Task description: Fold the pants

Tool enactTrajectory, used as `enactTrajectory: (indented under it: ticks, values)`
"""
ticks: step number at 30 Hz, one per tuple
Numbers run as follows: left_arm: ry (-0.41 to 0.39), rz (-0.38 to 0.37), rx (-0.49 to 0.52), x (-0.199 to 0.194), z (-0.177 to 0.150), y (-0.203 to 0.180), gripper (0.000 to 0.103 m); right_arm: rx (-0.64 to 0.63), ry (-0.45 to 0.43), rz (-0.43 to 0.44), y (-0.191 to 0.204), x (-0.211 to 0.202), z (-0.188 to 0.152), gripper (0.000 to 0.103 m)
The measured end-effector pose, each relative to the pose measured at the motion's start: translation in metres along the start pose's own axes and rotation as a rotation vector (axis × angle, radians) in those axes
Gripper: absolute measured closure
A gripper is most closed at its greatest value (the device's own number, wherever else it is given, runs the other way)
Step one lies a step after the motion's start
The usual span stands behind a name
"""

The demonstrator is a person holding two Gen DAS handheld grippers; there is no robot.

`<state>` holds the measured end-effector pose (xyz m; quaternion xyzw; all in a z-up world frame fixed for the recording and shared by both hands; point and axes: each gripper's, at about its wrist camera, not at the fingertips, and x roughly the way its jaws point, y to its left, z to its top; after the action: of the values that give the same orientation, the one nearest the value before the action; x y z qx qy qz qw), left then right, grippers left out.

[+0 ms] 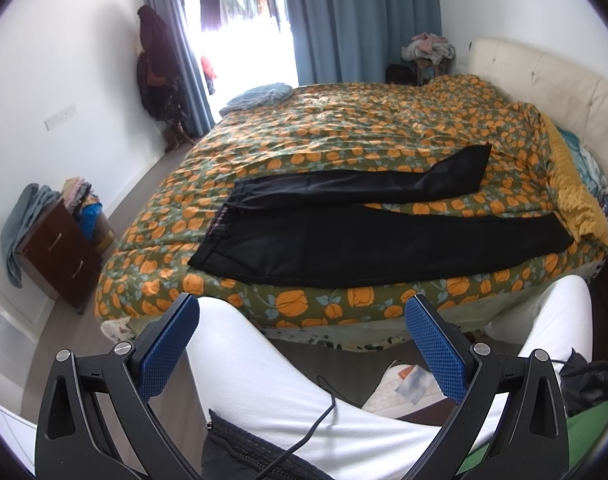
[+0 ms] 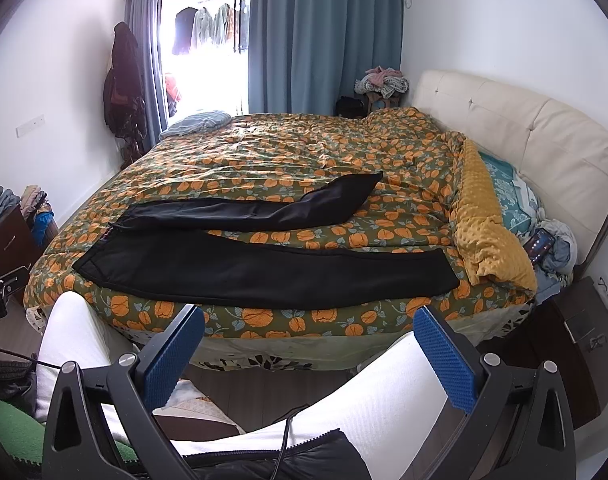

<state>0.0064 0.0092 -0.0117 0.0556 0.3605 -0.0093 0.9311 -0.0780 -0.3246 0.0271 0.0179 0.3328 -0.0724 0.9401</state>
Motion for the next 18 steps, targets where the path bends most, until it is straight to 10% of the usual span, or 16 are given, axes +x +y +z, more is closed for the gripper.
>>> enactTrajectory:
  ticks: [18]
  values:
    - [0.001, 0.002, 0.002, -0.0005, -0.0004, -0.0028, 0.000, -0.009, -0.001, 0.009, 0.0042, 0.0013, -0.0038, 0.000]
